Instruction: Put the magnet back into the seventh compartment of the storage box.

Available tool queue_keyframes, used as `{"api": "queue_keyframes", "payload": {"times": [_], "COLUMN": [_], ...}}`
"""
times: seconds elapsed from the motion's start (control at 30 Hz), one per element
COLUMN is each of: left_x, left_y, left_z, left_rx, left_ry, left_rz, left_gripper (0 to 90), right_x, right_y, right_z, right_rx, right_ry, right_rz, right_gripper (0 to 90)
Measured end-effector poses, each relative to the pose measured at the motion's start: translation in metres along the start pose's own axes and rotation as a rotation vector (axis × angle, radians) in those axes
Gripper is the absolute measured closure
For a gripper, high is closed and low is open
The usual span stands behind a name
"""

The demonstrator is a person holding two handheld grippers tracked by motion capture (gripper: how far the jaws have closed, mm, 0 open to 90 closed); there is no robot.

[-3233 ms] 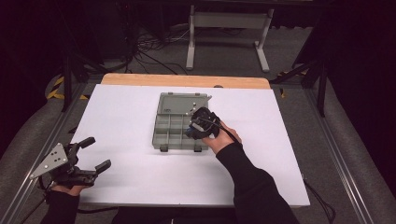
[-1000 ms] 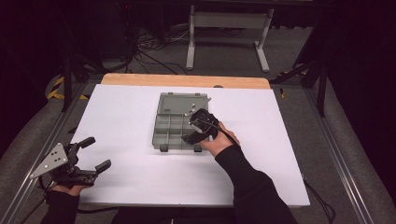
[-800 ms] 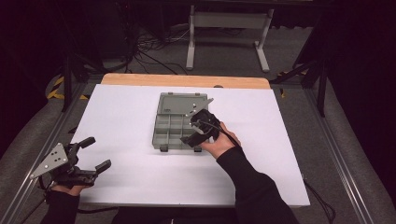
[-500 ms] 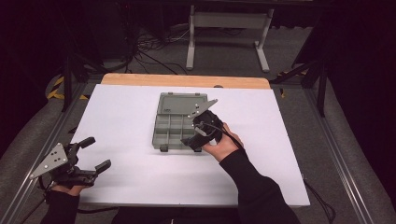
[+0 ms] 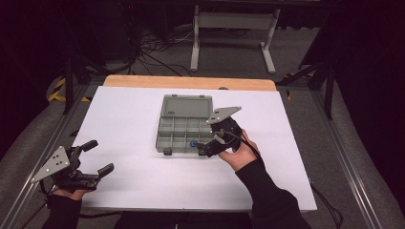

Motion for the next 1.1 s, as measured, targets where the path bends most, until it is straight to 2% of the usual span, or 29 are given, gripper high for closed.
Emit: {"api": "queue_keyframes", "payload": {"times": [0.13,0.3,0.47,0.7,0.9,1.1], "left_x": [0.0,0.0,0.001,0.002,0.002,0.002], "left_y": [0.0,0.0,0.0,0.0,-0.001,-0.001], "left_z": [0.0,0.0,0.0,0.0,0.0,0.0], "left_rx": [-0.001,-0.001,0.0,0.0,-0.002,-0.002], "left_ry": [-0.001,0.0,0.004,0.003,0.003,0.005], "left_rz": [-0.001,0.0,0.002,0.003,0.003,0.005], "left_gripper": [1.1,1.1,1.1,1.1,1.1,1.1], "right_x": [-0.012,-0.029,-0.044,-0.063,-0.071,-0.077], "right_y": [-0.006,-0.013,-0.024,-0.042,-0.053,-0.072], "right_z": [0.006,0.011,0.016,0.023,0.026,0.028], "right_rx": [0.01,0.044,0.074,0.122,0.145,0.175], "right_ry": [-0.03,-0.044,-0.059,-0.089,-0.113,-0.142], "right_rz": [0.036,0.099,0.163,0.22,0.253,0.284], "right_gripper": [4.4,1.6,0.4,0.4,0.3,0.4]}}
Point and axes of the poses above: each handheld gripper's, and its own axes: x roughly forward along the jaws, y roughly out of its top, z roughly to its right, the point moved 7 cm from there along x, roughly forward along the jaws, and after that the axes turned 15 degrees about -y, right-handed, at the moved point
